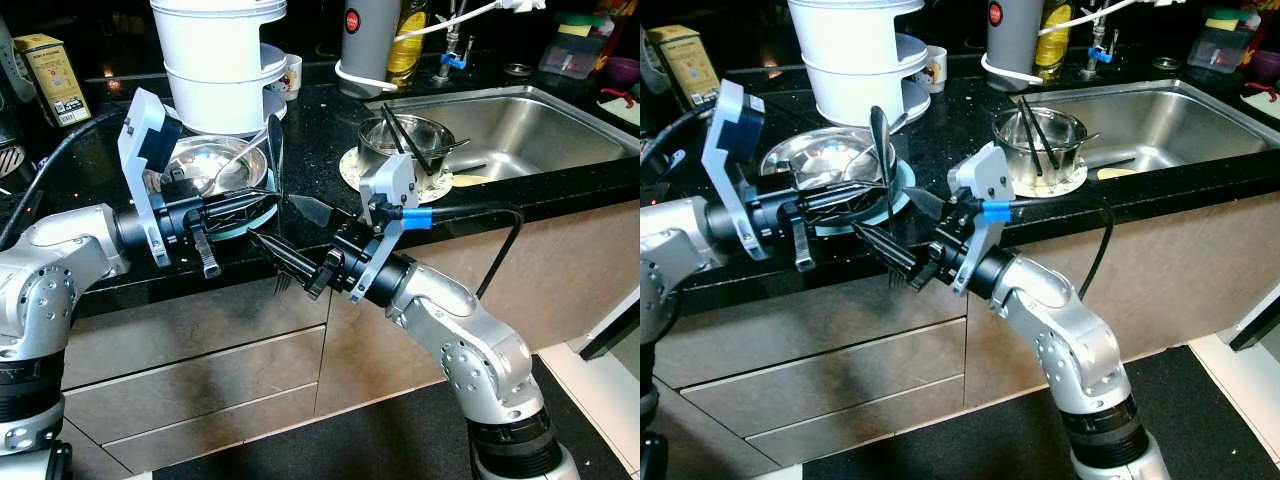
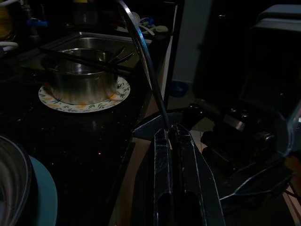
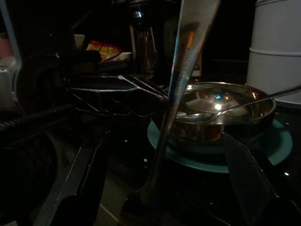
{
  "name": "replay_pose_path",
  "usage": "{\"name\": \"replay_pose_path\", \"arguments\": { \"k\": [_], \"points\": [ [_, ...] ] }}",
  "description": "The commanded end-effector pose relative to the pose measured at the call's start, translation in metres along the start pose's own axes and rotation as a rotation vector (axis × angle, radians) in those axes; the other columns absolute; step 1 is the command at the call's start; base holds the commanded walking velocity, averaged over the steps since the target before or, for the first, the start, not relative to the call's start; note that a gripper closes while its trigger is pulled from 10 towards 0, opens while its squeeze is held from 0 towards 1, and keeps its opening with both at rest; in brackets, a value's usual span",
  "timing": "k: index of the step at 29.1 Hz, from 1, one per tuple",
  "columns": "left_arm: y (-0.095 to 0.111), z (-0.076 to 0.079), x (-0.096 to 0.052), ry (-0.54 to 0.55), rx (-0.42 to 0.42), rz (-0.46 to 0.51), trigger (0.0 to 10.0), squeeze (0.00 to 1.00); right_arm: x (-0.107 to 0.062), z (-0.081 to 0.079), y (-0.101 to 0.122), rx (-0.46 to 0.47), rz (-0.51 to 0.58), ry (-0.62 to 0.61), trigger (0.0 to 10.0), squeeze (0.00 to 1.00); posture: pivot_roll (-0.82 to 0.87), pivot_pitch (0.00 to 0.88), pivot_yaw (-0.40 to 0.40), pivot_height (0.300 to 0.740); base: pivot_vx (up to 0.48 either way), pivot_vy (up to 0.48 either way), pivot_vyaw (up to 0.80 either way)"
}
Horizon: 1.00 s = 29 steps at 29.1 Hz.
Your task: Kitchen organization
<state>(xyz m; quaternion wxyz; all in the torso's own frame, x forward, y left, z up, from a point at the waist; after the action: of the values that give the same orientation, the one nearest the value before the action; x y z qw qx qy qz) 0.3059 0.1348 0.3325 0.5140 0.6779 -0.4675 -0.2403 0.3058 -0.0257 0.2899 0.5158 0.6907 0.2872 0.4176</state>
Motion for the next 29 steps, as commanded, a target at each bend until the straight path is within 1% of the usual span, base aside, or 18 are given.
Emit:
{"name": "replay_pose_path", "arguments": {
  "k": [1,3,4,5,6,8,9,19,29],
  "points": [
    [0.0003,0.0014,-0.0034,-0.007,-0.006,-0.004,0.0,0.0,0.0001,0.001,-0.0078,0.001,-0.028,-0.008,10.0,0.0,0.0,0.158,-0.038,0.74,0.0,0.0,0.0],
    [0.0004,0.0013,-0.0033,-0.006,-0.005,-0.004,0.0,0.0,0.0001,0.0016,-0.0083,0.002,-0.03,-0.011,10.0,0.0,0.01,0.157,-0.039,0.74,0.0,0.0,0.0],
    [0.0006,0.0011,-0.0033,-0.005,-0.004,-0.004,0.0,0.0,0.0,0.002,-0.0098,0.004,-0.039,-0.01,4.9,0.0,0.01,0.157,-0.038,0.74,0.0,0.0,0.0],
    [0.0007,0.001,-0.0033,-0.004,-0.003,-0.004,0.0,0.0,-0.0001,0.0022,-0.0108,0.005,-0.045,-0.009,4.9,0.0,0.01,0.157,-0.038,0.74,0.0,0.0,0.0],
    [0.0008,0.0008,-0.0032,-0.004,-0.003,-0.004,0.0,0.0,-0.0002,0.0027,-0.0118,0.004,-0.052,-0.01,1.1,0.0,0.01,0.157,-0.038,0.74,0.0,0.0,0.0],
    [0.0008,0.0007,-0.0032,-0.004,-0.002,-0.004,0.0,0.0,-0.0003,0.003,-0.0124,0.003,-0.056,-0.011,1.1,0.0,0.01,0.157,-0.038,0.74,0.0,0.0,0.0],
    [0.0008,0.0009,-0.003,-0.005,-0.002,-0.004,0.0,0.0,-0.0004,0.0034,-0.0129,0.006,-0.058,-0.011,0.0,0.0,0.01,0.155,-0.036,0.74,0.0,0.0,0.0],
    [0.0016,0.0063,0.0022,-0.018,-0.012,0.012,0.0,0.0,-0.0021,0.0061,-0.0171,0.003,-0.08,-0.015,0.0,0.0,0.0,0.151,-0.035,0.74,0.0,0.0,0.0],
    [0.0005,0.0063,0.003,-0.023,-0.012,0.007,0.0,0.0,-0.0029,0.0081,-0.0134,0.006,-0.058,-0.02,0.0,0.0,0.0,0.144,-0.035,0.74,0.0,0.0,0.0]
  ]
}}
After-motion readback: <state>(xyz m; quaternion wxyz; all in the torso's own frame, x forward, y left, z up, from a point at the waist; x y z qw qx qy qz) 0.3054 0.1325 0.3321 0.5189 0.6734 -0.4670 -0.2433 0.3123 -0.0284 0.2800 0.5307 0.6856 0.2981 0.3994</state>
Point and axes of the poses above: a point about 5 cm out from each wrist's last joint towards the gripper, its own x axis pointing out of the wrist towards the gripper, its own y axis along the axis of the wrist's last joint, z = x × y, the point moved 4 cm from there along x, pointing out of the wrist towards the gripper, and after that the axes turned 12 degrees about x, right-handed, at the moved point
